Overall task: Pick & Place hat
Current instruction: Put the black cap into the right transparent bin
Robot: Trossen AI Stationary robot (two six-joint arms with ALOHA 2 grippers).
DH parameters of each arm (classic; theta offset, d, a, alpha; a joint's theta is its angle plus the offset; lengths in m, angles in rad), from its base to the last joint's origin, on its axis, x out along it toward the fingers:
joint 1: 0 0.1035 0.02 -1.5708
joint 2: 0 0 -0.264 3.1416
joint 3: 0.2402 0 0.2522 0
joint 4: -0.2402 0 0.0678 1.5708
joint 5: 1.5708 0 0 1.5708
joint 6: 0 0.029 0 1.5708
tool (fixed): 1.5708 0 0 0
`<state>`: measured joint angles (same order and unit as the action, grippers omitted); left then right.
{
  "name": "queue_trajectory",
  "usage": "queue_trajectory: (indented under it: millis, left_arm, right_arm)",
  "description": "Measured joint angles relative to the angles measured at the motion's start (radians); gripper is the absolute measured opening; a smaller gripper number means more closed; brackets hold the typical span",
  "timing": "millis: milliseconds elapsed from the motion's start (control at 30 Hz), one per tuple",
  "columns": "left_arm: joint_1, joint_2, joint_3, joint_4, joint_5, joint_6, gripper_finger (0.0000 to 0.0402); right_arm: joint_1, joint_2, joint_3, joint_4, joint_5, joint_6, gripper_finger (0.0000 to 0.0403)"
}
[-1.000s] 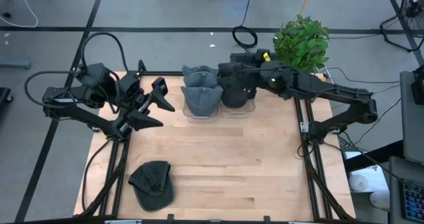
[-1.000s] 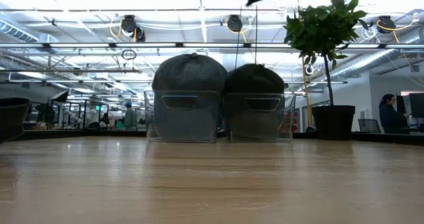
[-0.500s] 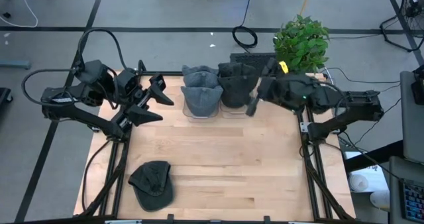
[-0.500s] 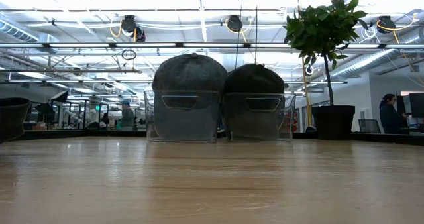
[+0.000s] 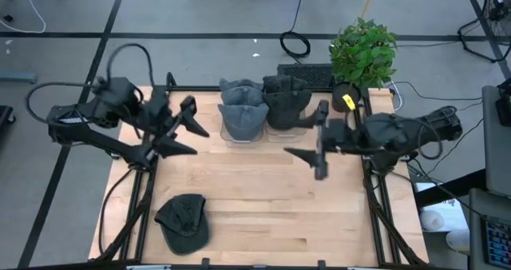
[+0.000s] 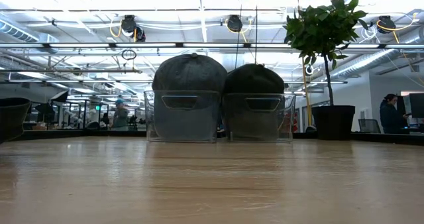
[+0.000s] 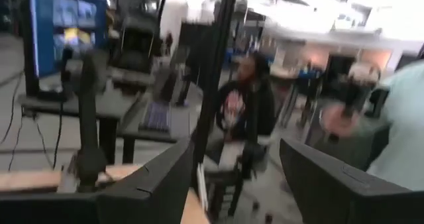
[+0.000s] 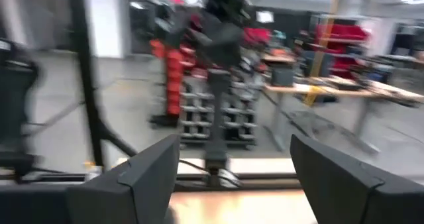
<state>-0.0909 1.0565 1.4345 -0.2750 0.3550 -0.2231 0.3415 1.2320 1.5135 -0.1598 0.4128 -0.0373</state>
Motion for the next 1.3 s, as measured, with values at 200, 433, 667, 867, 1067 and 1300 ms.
queue_trajectory:
  millis: [200,433,667,867,1067,1300]
  left_arm:
    - [-0.03,0.037,0.0,-0.092,0.002,0.012,0.0239]
    - [-0.104,0.114,0.0,-0.193,-0.028,0.003,0.0239]
    - [-0.148,0.222,0.0,-0.353,-0.034,0.011,0.0239]
    - [-0.177,0.291,0.0,-0.462,0.019,0.104,0.0239]
    - [-0.202,0.365,0.0,-0.56,0.057,0.206,0.0239]
    - [-0.249,0.479,0.0,-0.645,0.056,0.341,0.0239]
  right_arm:
    - [0.098,-0.037,0.0,-0.006,-0.023,0.064,0.0279]
    - [0.203,-0.092,0.0,-0.024,-0.024,0.131,0.0279]
    - [0.291,-0.102,0.0,-0.031,-0.025,0.153,0.0279]
    - [0.34,-0.101,-0.008,-0.052,-0.025,0.154,0.0279]
    - [0.364,-0.101,-0.084,-0.038,-0.025,0.157,0.0279]
    - [0.363,-0.1,-0.289,0.14,-0.02,0.161,0.0279]
